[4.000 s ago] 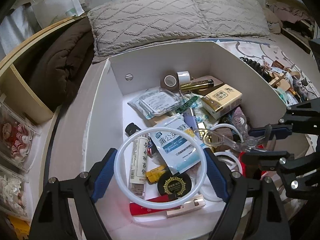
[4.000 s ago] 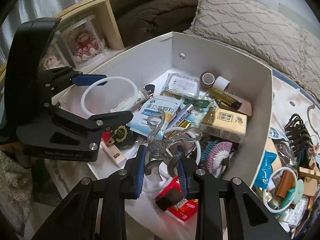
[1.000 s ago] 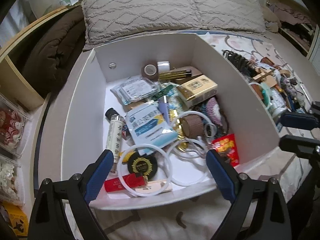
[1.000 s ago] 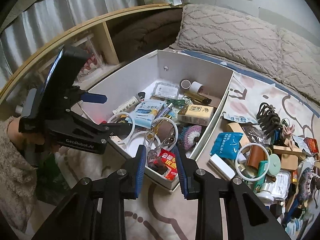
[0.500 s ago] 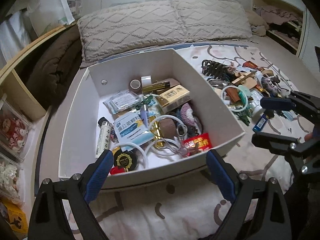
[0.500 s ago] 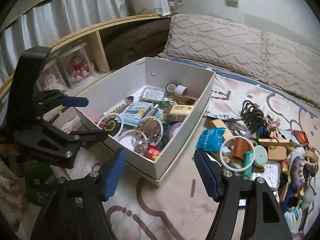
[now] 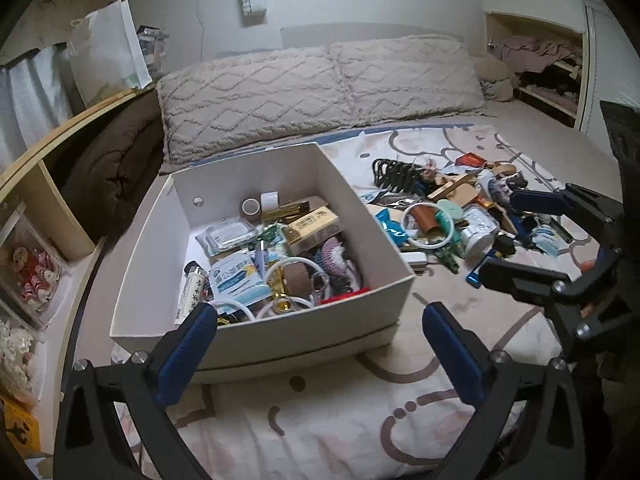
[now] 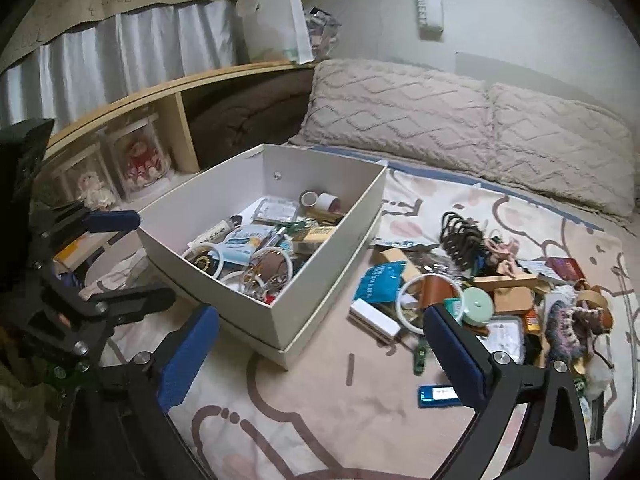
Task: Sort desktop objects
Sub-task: 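Move both grippers away from the white box back toward the pile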
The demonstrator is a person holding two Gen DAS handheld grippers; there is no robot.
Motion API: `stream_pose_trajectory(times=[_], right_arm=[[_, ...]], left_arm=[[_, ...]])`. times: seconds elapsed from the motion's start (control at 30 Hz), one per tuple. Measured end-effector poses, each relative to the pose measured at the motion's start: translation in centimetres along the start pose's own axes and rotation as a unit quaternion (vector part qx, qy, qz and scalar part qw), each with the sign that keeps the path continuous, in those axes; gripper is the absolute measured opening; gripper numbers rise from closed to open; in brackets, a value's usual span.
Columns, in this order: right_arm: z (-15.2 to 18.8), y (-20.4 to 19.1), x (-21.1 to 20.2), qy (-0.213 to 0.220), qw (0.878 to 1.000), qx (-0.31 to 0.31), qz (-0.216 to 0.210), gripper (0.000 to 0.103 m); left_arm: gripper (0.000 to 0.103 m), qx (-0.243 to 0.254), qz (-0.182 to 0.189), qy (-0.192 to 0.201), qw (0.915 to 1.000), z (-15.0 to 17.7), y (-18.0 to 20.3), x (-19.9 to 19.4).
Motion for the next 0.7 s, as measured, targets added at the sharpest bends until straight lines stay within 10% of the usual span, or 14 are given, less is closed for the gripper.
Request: stream_pose_trajectory(times=[0.7], right_arm=[[2.2, 4.3, -7.8, 0.093, 0.991, -0.017, 0.093, 0.102]], left_arm=[[0.103, -0.037, -0.004, 0.111, 0.9931, -0.8, 4.9, -3.8]])
Point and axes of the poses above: each gripper's, at about its wrist camera, not at the fingertips, and x roughly the way its jaws point, y to its right, z to its underside, the point moved 7 cm from there along x, roughly the way its jaws point
